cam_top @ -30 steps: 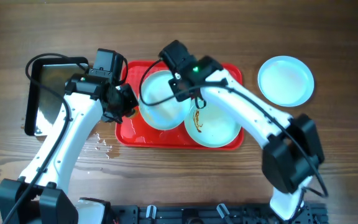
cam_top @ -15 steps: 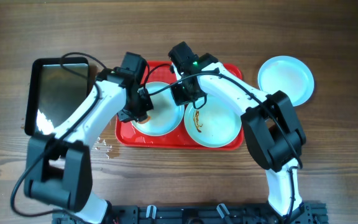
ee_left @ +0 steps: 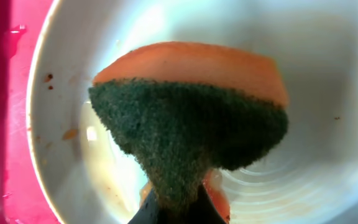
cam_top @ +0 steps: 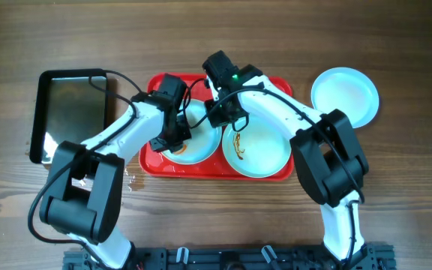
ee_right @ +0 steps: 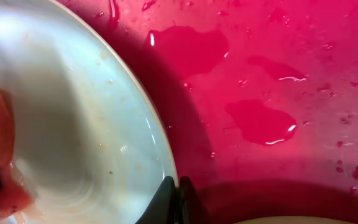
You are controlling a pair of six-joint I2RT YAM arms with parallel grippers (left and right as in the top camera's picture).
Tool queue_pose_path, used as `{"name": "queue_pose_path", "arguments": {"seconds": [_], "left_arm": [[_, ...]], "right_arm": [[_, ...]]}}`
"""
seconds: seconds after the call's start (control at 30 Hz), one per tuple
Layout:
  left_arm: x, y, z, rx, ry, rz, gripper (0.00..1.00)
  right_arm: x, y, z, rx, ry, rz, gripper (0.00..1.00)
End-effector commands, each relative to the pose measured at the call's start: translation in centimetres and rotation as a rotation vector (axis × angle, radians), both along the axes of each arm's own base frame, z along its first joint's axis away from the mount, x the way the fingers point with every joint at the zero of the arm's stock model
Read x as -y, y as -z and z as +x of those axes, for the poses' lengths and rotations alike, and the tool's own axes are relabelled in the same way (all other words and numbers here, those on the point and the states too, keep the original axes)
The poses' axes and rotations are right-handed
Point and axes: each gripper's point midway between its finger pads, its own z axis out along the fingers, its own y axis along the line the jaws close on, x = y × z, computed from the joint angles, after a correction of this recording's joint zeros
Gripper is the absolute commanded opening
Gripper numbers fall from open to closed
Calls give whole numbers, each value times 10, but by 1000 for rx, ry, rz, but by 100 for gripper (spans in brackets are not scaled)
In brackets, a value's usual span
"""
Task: Clean dirty plates on tray and stack at the side
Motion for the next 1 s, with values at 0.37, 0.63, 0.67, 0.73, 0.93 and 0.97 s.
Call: {"name": "queue_pose_path", "arguments": {"seconds": [0.37,0.63,0.67,0.73,0.93,0.97], "left_arm": [[-79,-18,-6,7,-7,462,4],[-80,-133,9,317,-351,349,4],[-78,-144,6,341,-370,303,4],[-65,-157,-1,353,-368,193,4],[-57,-129,-10,276,-310,169,4],[-56,-124,-9,276,-310,169,4]], "right_arm": [[12,9,4,14,52,-71,4],[20,8,8,38,68,-115,4],[18,3,11,53,63,-107,4],[19,-23,28,139,76,-113,4],[81,-211,60,747,161,-388,4],[82,-233,55,812,132,-438,4]]}}
